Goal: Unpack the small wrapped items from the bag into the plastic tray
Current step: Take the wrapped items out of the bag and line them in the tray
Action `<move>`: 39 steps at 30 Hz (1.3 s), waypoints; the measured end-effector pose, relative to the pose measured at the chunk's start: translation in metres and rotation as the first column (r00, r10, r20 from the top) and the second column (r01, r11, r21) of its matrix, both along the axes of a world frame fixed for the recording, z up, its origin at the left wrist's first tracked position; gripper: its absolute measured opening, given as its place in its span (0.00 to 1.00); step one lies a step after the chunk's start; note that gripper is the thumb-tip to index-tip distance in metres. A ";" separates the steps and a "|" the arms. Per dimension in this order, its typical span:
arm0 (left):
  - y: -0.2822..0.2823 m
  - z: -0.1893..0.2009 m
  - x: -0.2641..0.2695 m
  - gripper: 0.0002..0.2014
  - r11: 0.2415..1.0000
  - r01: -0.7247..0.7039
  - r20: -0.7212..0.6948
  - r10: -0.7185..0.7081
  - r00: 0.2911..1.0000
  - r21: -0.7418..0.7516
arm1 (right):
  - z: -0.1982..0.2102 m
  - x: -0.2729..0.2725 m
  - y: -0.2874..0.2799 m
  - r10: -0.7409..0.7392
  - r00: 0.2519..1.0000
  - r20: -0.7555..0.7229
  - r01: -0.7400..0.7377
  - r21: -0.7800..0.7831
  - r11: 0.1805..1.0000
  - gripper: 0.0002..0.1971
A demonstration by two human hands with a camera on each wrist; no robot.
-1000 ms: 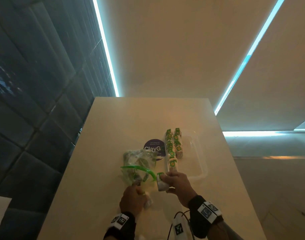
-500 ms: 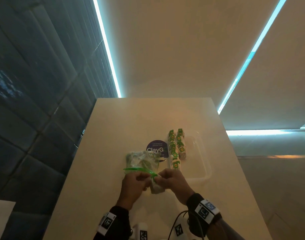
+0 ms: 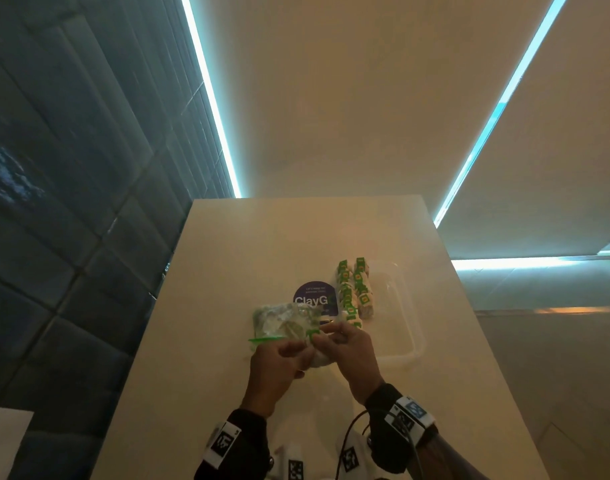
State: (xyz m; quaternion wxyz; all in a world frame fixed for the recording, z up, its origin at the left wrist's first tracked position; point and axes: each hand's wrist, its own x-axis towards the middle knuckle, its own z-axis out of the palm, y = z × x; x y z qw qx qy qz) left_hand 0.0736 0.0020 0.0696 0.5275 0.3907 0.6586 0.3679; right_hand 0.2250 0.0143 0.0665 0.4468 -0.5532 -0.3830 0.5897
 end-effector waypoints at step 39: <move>0.008 -0.070 0.007 0.06 0.980 0.142 -0.593 -0.199 0.780 -0.142 | 0.001 0.039 -0.012 -0.045 0.997 -0.056 0.037 -0.141 0.989 0.13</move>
